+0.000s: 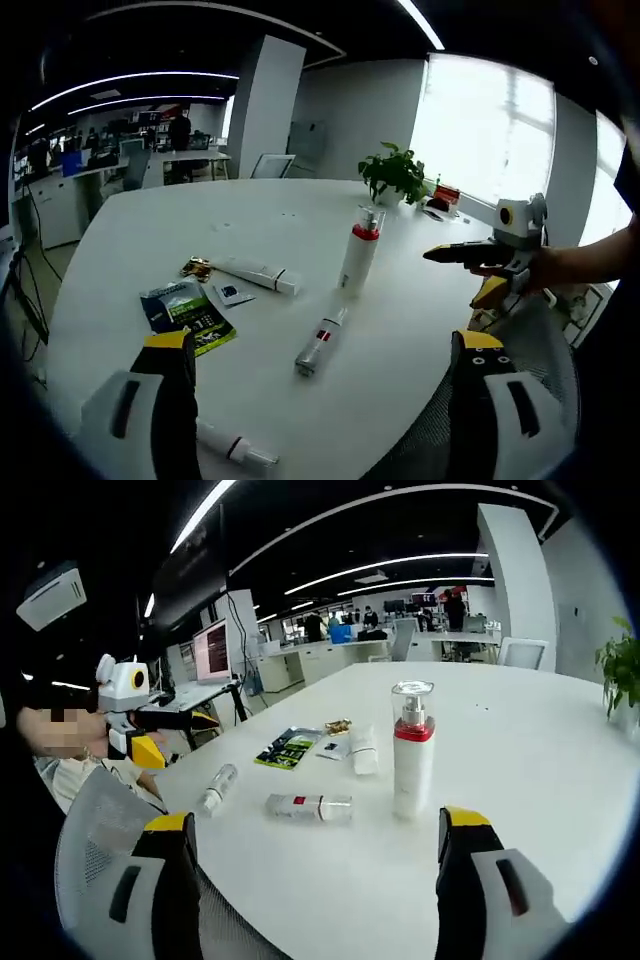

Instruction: Arrange the skincare products in the storage area until every visible bottle or jar stands upright without overlapping.

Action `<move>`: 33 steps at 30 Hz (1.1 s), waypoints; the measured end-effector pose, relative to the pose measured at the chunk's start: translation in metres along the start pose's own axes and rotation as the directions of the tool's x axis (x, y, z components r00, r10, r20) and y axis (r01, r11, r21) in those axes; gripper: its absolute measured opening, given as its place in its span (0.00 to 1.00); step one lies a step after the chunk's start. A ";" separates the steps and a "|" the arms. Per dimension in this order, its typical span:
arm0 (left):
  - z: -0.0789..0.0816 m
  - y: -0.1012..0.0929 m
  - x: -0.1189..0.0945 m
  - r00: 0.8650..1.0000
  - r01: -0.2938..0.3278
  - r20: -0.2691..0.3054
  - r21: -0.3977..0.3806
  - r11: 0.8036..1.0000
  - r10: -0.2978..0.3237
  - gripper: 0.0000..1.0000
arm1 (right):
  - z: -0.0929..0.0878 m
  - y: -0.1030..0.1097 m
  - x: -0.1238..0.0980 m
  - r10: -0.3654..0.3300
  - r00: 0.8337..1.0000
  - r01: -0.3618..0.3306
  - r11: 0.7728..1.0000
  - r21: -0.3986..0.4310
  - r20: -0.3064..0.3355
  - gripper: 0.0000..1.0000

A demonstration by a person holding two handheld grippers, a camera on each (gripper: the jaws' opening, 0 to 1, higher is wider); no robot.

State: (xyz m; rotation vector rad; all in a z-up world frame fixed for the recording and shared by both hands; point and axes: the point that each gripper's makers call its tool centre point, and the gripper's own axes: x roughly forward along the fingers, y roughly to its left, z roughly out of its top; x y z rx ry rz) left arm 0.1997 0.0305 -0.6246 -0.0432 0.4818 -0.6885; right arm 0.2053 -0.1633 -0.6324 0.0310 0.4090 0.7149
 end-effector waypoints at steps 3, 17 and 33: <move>-0.007 -0.002 -0.012 1.000 -0.024 0.000 -0.018 1.000 0.024 0.99 | 0.001 0.003 0.000 -0.007 1.000 0.006 1.000 0.013 0.016 1.00; -0.022 0.004 -0.024 0.999 -0.051 0.008 -0.045 0.998 0.051 0.99 | -0.006 0.009 0.004 -0.012 1.000 0.012 1.000 -0.001 -0.007 0.99; -0.028 0.007 -0.020 0.999 -0.047 -0.003 -0.058 0.997 0.047 0.97 | -0.015 0.012 0.018 0.009 0.998 -0.009 1.000 0.006 -0.063 0.92</move>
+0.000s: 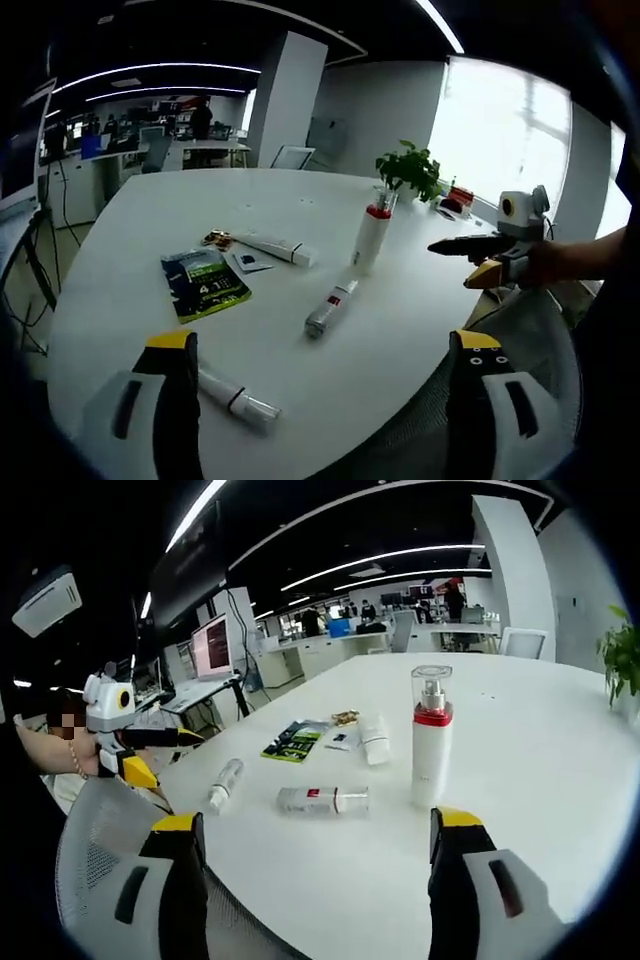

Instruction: Arrange the skincare products in the storage area until every visible bottle or jar stands upright without overlapping.

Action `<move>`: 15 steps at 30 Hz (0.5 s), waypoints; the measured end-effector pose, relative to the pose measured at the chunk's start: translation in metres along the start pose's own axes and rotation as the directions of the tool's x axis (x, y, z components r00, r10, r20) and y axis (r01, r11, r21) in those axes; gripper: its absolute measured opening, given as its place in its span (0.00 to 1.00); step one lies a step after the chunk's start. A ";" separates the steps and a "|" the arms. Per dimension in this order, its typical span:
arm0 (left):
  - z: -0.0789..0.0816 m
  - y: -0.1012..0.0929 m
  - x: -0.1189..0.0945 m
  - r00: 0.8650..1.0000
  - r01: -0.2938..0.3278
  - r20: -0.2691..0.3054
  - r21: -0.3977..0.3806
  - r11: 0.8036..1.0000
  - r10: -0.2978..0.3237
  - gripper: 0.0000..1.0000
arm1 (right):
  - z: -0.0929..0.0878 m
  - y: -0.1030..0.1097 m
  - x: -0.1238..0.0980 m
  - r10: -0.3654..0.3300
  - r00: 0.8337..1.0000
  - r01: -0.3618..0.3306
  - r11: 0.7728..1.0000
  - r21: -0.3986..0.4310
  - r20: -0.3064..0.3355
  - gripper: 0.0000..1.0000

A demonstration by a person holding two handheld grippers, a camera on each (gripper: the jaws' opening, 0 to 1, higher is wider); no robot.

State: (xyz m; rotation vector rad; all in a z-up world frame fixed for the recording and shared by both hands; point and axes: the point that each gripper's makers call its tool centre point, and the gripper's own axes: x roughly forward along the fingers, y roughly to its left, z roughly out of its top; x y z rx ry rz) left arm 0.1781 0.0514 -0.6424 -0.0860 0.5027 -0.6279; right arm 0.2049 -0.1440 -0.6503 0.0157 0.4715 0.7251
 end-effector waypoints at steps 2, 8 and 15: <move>0.001 0.001 -0.001 1.000 -0.005 0.006 -0.002 1.000 0.005 0.97 | 0.001 -0.002 0.004 0.003 1.000 -0.003 1.000 -0.003 -0.006 0.92; 0.003 0.004 -0.002 1.000 -0.012 0.025 -0.009 1.000 0.012 0.96 | 0.007 0.000 0.020 0.022 1.000 -0.023 0.999 -0.032 -0.022 0.92; 0.005 0.005 -0.002 0.999 -0.013 0.037 -0.002 1.000 0.013 0.95 | 0.010 0.010 0.038 0.065 0.997 -0.069 0.995 -0.078 -0.052 0.91</move>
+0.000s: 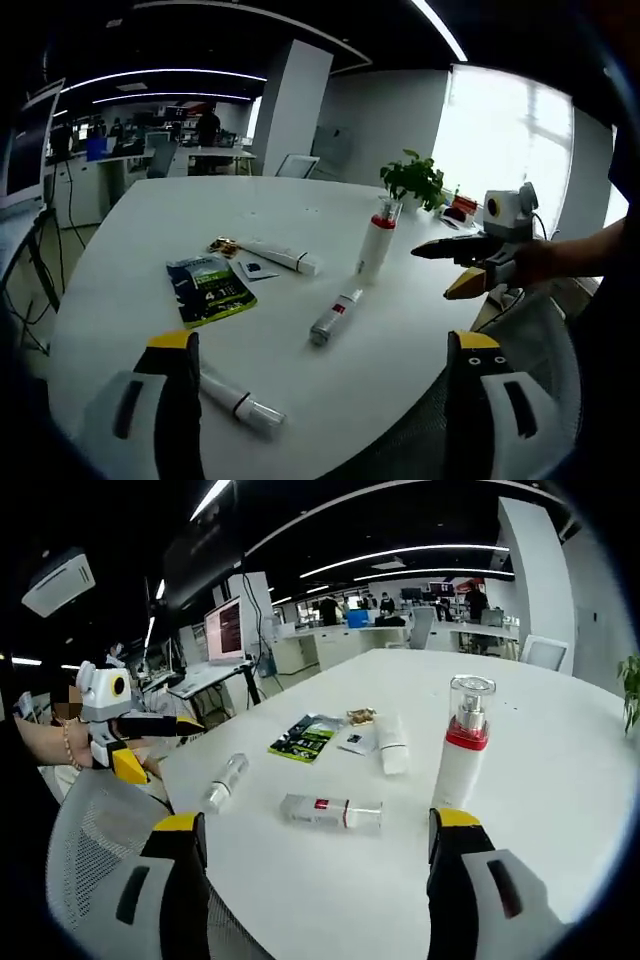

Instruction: Arrange the skincare products in the storage area until every visible bottle or jar stands upright without overlapping.

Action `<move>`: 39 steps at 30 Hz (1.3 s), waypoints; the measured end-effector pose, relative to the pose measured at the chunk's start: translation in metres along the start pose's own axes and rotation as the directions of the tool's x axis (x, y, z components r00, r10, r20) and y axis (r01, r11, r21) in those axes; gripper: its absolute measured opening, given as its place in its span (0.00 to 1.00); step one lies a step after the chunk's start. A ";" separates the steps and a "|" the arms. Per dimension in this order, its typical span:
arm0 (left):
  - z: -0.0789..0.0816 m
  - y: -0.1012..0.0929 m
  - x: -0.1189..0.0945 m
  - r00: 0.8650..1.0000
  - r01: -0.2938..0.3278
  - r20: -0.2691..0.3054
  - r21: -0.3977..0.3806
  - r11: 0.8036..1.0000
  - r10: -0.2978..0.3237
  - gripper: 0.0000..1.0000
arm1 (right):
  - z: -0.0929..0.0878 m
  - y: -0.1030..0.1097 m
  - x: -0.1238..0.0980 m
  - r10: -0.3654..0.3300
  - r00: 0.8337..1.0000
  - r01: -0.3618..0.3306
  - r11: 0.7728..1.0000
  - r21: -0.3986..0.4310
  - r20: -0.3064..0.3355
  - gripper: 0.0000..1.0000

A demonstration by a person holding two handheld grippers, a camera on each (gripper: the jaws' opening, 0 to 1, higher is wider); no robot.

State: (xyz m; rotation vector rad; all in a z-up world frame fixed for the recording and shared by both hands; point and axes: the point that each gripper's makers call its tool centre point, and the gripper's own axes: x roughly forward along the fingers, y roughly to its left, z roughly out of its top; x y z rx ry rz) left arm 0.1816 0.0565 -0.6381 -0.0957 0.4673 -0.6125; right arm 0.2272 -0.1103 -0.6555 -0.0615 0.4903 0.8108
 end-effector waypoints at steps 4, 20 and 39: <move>0.002 0.000 -0.001 1.000 -0.001 0.012 0.002 1.000 0.001 0.95 | 0.008 0.004 0.016 0.026 1.000 -0.026 0.999 -0.026 -0.013 0.89; 0.005 0.005 -0.002 0.999 -0.006 0.036 -0.002 1.000 0.006 0.93 | 0.043 -0.010 0.078 0.009 0.993 -0.024 0.992 -0.123 -0.116 0.82; 0.000 0.011 -0.002 0.999 -0.018 0.029 -0.015 1.000 0.019 0.92 | 0.032 -0.071 0.171 -0.135 0.950 0.117 0.990 -0.080 -0.283 0.70</move>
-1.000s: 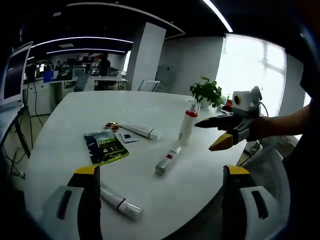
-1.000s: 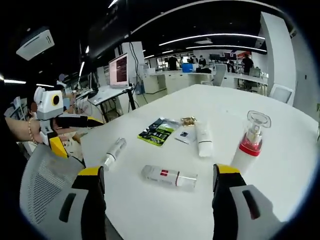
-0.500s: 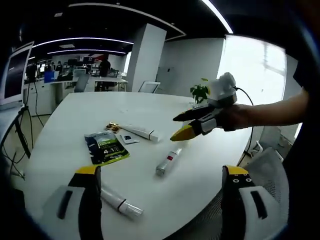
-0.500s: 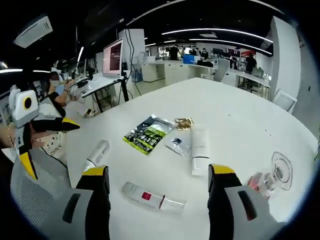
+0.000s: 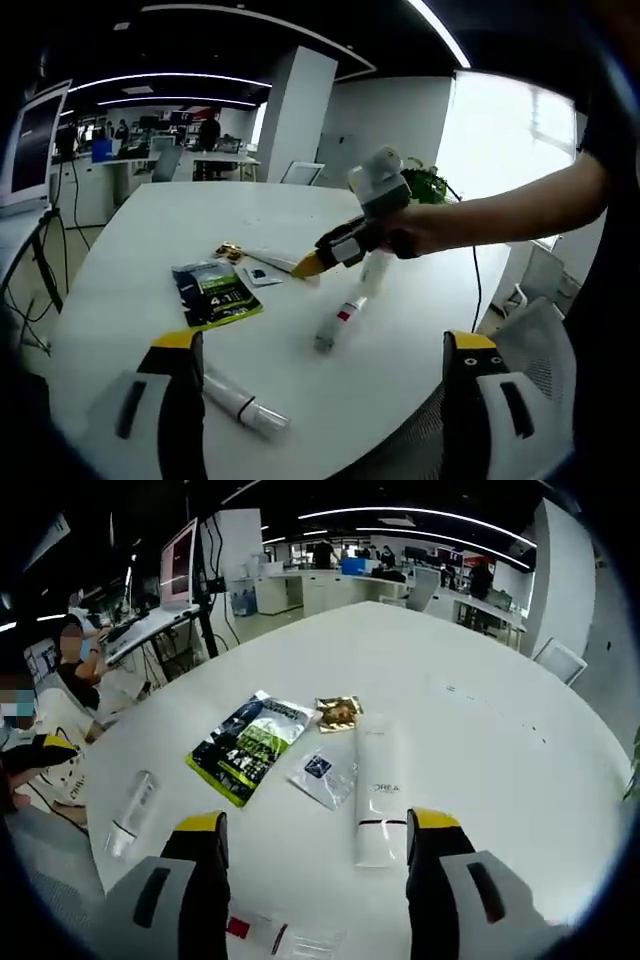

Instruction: Arrange the skincare products in the storage area until every visible bottle or jar stands upright without overlapping.

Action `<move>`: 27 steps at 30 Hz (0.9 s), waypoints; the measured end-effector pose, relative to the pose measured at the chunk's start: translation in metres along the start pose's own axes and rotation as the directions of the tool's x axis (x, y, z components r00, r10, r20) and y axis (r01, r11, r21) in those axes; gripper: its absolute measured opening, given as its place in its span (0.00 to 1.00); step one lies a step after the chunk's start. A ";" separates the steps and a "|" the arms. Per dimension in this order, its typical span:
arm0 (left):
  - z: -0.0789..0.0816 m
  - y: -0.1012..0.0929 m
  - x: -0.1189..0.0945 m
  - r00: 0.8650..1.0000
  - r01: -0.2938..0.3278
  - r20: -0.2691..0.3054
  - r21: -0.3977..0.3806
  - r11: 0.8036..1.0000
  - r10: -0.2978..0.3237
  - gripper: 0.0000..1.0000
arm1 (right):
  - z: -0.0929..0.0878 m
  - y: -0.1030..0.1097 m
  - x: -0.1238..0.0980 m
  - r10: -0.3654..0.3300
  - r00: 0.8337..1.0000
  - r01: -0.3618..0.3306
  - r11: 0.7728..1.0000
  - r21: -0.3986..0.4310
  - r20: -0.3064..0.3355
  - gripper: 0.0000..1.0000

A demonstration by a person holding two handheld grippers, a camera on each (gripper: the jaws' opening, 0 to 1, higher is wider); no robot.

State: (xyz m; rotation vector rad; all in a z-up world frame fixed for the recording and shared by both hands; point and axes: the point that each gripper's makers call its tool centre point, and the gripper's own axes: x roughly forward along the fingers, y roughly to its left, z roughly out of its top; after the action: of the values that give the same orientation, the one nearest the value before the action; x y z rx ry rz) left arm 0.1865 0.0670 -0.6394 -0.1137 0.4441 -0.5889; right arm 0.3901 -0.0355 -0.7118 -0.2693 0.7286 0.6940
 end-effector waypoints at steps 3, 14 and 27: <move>0.000 0.000 0.000 1.000 -0.004 -0.002 0.002 1.000 0.004 0.92 | -0.001 -0.001 0.002 -0.014 1.000 0.014 1.000 0.006 -0.010 0.68; -0.004 -0.003 0.001 1.000 0.010 -0.021 -0.001 1.000 -0.010 0.91 | 0.000 -0.023 0.034 -0.081 0.996 0.080 0.997 -0.023 -0.032 0.61; -0.005 -0.002 0.001 1.000 0.004 -0.024 -0.015 1.000 -0.004 0.89 | 0.003 -0.042 0.064 -0.096 0.995 0.095 0.995 -0.028 -0.036 0.52</move>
State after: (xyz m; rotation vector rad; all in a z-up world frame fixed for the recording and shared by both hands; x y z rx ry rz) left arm 0.1839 0.0650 -0.6441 -0.1214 0.4718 -0.5916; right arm 0.4536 -0.0344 -0.7541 -0.3400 0.7375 0.6094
